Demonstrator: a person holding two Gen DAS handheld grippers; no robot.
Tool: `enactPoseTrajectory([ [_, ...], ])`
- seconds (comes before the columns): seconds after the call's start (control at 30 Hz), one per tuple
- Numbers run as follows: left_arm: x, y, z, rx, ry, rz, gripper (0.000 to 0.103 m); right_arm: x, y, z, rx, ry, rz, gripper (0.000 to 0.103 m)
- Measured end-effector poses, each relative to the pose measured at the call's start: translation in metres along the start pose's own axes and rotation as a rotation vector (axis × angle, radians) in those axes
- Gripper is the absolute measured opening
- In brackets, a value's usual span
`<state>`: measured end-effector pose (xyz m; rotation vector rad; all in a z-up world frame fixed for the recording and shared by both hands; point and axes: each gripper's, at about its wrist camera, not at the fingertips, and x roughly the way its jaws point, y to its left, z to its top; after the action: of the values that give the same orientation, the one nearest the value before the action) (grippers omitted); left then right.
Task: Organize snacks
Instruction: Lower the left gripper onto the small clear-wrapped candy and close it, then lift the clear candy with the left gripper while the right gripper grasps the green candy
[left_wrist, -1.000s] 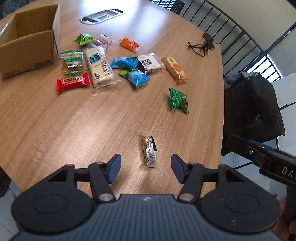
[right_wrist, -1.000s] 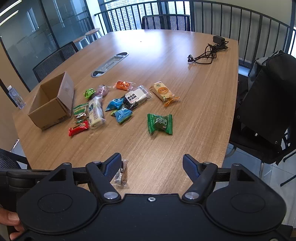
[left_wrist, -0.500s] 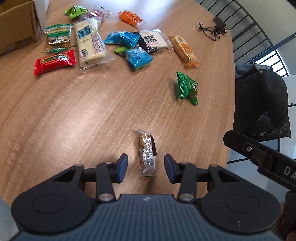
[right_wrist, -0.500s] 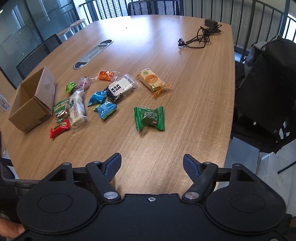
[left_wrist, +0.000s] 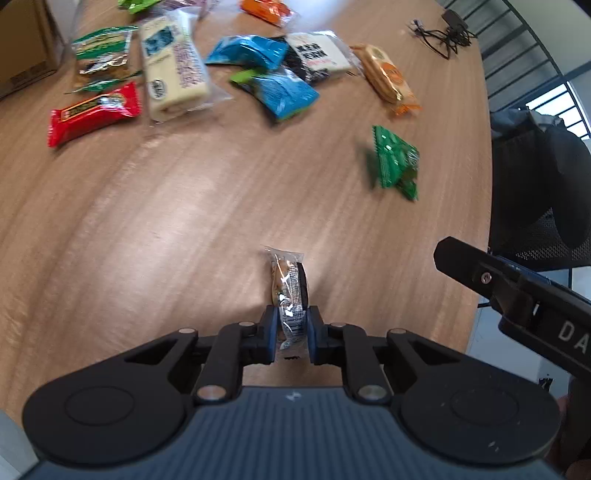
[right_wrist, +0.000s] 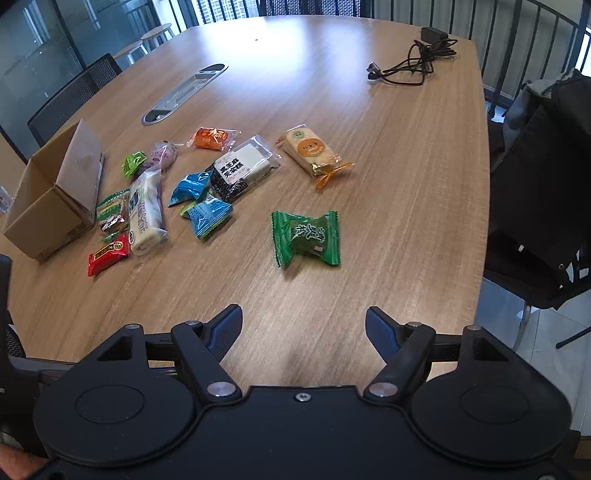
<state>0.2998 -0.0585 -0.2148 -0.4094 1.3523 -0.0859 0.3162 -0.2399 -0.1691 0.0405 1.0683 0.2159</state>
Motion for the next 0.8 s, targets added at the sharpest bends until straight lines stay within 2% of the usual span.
enactPoseTrajectory([
  [0.3,-0.014,0.042,0.009,-0.069,-0.024,0.026,0.015,0.026,0.017,0.015,-0.032,0.004,0.003,0.073],
  [0.6,-0.030,0.069,0.019,-0.090,-0.053,0.028,0.015,0.055,0.020,0.041,-0.033,-0.001,-0.038,0.072],
  [0.73,-0.036,0.081,0.027,-0.092,-0.066,0.031,0.015,0.071,0.018,0.052,-0.039,0.010,-0.071,0.065],
  [0.8,-0.036,0.085,0.031,-0.094,-0.068,0.034,0.015,0.078,0.017,0.055,-0.036,0.017,-0.083,0.064],
])
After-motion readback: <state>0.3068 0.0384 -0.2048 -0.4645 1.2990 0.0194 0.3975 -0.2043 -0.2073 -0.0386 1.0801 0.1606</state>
